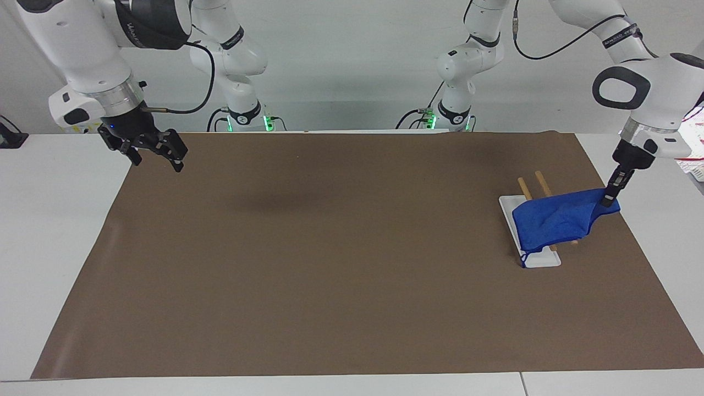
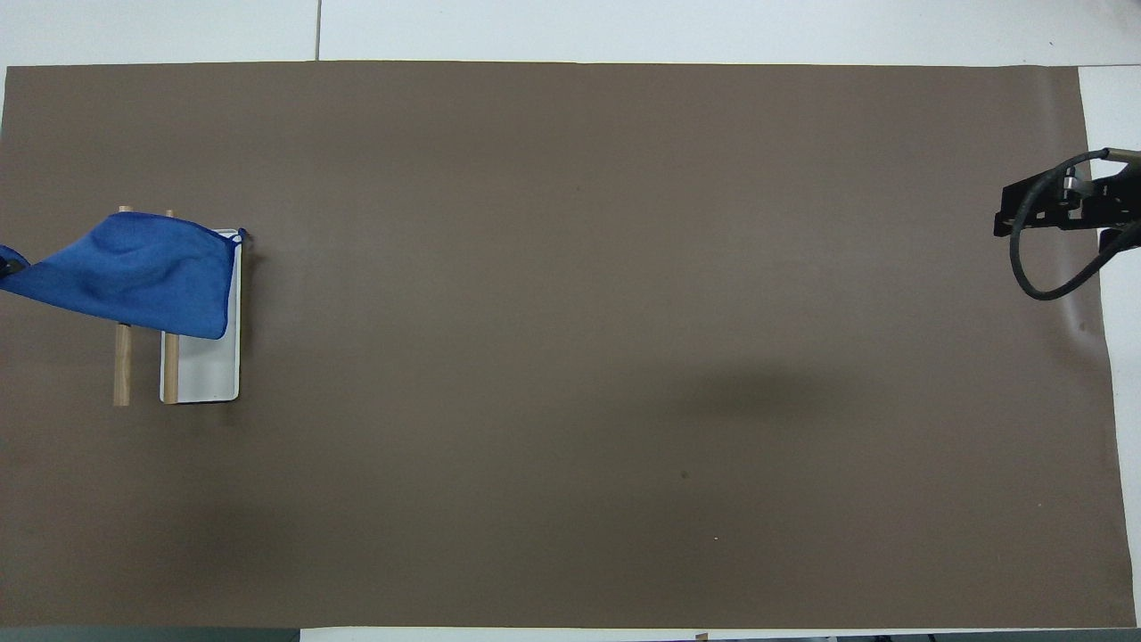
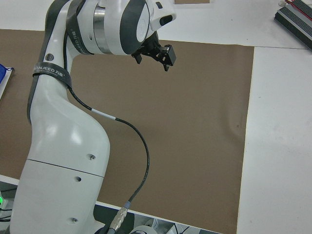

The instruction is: Right arm passes towel to left arm to hang

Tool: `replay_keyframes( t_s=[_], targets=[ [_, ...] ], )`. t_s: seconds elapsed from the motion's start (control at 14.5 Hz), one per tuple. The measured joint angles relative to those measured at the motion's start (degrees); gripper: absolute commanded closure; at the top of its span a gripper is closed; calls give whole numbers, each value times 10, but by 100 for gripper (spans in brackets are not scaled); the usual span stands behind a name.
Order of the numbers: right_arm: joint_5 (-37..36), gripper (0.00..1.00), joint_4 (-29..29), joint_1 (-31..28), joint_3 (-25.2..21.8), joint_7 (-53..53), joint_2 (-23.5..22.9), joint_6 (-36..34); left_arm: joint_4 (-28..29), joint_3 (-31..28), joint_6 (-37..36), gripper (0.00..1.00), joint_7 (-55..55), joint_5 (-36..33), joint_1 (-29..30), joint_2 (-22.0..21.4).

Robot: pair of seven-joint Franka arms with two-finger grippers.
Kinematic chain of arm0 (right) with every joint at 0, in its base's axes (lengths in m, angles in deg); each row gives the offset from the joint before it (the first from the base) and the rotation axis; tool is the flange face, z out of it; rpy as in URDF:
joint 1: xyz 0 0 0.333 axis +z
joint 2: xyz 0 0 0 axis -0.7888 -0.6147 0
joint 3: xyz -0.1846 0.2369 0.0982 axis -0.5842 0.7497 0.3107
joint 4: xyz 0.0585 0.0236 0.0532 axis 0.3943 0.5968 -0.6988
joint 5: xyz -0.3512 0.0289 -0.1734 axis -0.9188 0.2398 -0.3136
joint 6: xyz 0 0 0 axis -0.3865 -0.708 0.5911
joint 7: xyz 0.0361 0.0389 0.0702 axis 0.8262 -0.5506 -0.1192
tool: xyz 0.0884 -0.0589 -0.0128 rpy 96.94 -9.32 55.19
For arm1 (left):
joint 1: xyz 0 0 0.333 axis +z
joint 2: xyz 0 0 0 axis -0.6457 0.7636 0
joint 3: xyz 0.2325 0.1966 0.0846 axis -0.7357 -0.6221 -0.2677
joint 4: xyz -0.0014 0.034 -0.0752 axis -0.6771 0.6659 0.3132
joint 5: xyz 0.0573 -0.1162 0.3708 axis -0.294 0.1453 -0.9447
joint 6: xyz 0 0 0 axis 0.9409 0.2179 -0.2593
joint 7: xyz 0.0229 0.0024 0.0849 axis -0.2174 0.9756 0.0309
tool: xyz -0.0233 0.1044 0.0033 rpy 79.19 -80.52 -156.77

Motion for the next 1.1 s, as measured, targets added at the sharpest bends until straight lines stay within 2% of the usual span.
replay_keyframes(
  t_s=[0.07, 0.14, 0.21, 0.34, 0.48, 0.69, 0.89, 1.1],
  targets=[
    [0, 0, -1, 10, -5, 2, 0, -6, 8, 1, 0, 100, -24, 0, -9, -3],
    [0, 0, -1, 30, -22, 6, 0, -10, 13, 2, 0, 85, -41, 0, -16, -4],
    [0, 0, -2, 54, -47, 8, 0, -13, 17, 3, 0, 1, -50, 0, -21, -5],
    [0, 0, -3, 75, -78, 8, 0, -25, 19, 2, 0, 0, -53, 0, -21, -6],
    [0, 0, -1, 75, -81, 8, 4, -38, 13, 0, 2, 0, -53, 0, -19, -7],
    [0, 0, 8, 75, -73, 8, 15, -46, -26, -2, -22, 0, -52, -8, -18, -8],
    [0, 0, 17, 57, -46, 8, 22, -46, -86, -3, -87, 0, -43, -71, -19, -8],
    [0, 0, 19, 69, -49, 8, 22, -46, -108, 1, -112, 0, 33, -83, -24, -8]
  ],
)
